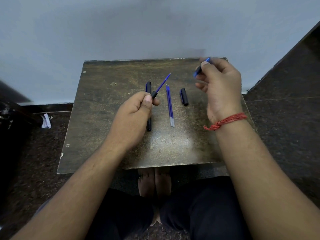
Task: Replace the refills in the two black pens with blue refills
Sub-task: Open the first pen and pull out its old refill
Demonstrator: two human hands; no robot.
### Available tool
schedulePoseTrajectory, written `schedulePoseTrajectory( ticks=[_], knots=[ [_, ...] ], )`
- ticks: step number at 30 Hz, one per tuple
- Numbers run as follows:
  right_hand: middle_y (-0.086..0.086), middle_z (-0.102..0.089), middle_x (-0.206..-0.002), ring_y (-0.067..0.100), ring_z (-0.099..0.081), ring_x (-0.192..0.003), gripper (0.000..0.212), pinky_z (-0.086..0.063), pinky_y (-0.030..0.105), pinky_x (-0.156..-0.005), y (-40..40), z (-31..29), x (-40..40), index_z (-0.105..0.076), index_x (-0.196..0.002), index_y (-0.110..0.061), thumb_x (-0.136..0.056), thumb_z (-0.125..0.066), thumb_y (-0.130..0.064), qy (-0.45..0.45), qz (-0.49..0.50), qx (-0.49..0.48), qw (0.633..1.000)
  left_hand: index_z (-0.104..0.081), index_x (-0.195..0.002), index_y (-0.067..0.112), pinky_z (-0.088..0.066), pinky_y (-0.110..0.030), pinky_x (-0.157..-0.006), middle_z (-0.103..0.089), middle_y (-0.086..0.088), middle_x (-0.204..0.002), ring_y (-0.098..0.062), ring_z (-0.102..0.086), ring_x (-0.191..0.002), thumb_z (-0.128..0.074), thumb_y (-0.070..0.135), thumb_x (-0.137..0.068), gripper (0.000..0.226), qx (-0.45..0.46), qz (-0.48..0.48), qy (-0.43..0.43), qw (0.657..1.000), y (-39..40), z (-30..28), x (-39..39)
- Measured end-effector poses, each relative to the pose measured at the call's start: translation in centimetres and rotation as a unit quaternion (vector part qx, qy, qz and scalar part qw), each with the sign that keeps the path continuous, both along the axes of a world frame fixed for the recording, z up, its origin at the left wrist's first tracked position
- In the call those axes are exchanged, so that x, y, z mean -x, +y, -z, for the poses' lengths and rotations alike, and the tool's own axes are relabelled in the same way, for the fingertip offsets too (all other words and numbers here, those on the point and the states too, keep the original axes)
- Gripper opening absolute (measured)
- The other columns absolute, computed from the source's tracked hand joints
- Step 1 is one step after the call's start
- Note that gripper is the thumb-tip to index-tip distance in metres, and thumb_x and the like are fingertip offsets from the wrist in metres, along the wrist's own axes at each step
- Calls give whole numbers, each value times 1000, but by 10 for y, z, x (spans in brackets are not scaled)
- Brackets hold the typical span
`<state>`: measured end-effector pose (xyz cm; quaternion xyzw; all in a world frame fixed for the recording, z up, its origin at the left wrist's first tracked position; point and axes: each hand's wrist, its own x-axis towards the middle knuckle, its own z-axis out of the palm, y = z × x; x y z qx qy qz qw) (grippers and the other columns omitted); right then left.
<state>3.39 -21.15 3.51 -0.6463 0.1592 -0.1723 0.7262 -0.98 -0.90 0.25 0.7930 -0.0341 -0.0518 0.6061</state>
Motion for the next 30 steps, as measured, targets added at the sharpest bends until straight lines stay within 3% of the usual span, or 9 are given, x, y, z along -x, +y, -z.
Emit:
schedulePoseTrajectory(
  ticks=[2,4,5,10,15,23,27,30],
  knots=[
    [-7,-69,-80,6,-64,-74,11,-47,17,-66,-9,6,-1,-72,-92,-22,-90,-62,-17,37,2,182,983,-68,-95,32,-29,-32,-56,-49,19,-54,-3,-40,-52,-41,47,-99,32,-7,-8,-4,1000,1,0,0],
    [-10,-68,-86,3,-61,-77,14,-39,4,-62,-14,13,-1,-73,-98,-23,-90,-62,-24,84,-12,341,936,-68,-94,31,-28,-31,-54,-48,19,-53,-2,-40,-50,-41,47,-99,32,-6,-15,-6,1000,1,0,0],
    [-9,-68,-89,5,-59,-79,15,-38,4,-61,-15,16,-1,-73,-101,-23,-91,-62,-25,110,-25,390,914,-68,-94,31,-28,-30,-54,-47,19,-53,-2,-39,-50,-41,47,-99,32,-6,-17,-6,1000,1,0,0],
    [3,-68,-104,26,-61,-102,16,-53,39,-88,-10,27,-3,-67,-104,-22,-91,-61,-29,196,-84,501,839,-68,-93,32,-28,-31,-54,-47,18,-55,-4,-37,-53,-41,47,-98,32,0,-17,-2,1000,2,0,0],
    [1,-67,-103,26,-59,-104,15,-52,40,-86,-8,28,-2,-64,-103,-23,-91,-62,-31,201,-80,523,825,-68,-93,32,-29,-32,-54,-48,19,-57,-4,-39,-54,-41,49,-97,32,-6,-22,-3,1000,3,-1,0],
    [-2,-66,-100,23,-59,-102,13,-49,35,-81,-9,26,-2,-64,-100,-23,-92,-61,-33,195,-71,506,837,-68,-95,28,-30,-32,-56,-46,17,-57,-6,-39,-55,-41,48,-97,33,-4,-26,2,1000,2,-4,1],
    [-12,-63,-83,9,-60,-79,7,-49,27,-68,-1,13,1,-63,-86,-28,-92,-60,-31,77,-2,420,904,-68,-95,29,-29,-31,-56,-45,18,-57,-4,-38,-54,-40,48,-98,34,-11,-28,-3,1000,3,-5,1],
    [-11,-67,-78,4,-62,-74,14,-49,24,-66,21,4,10,-68,-87,-25,-91,-62,-37,46,-91,251,963,-68,-94,29,-29,-32,-56,-45,18,-55,-4,-38,-53,-40,48,-98,34,-10,-29,-3,1000,2,-6,1]
  ],
)
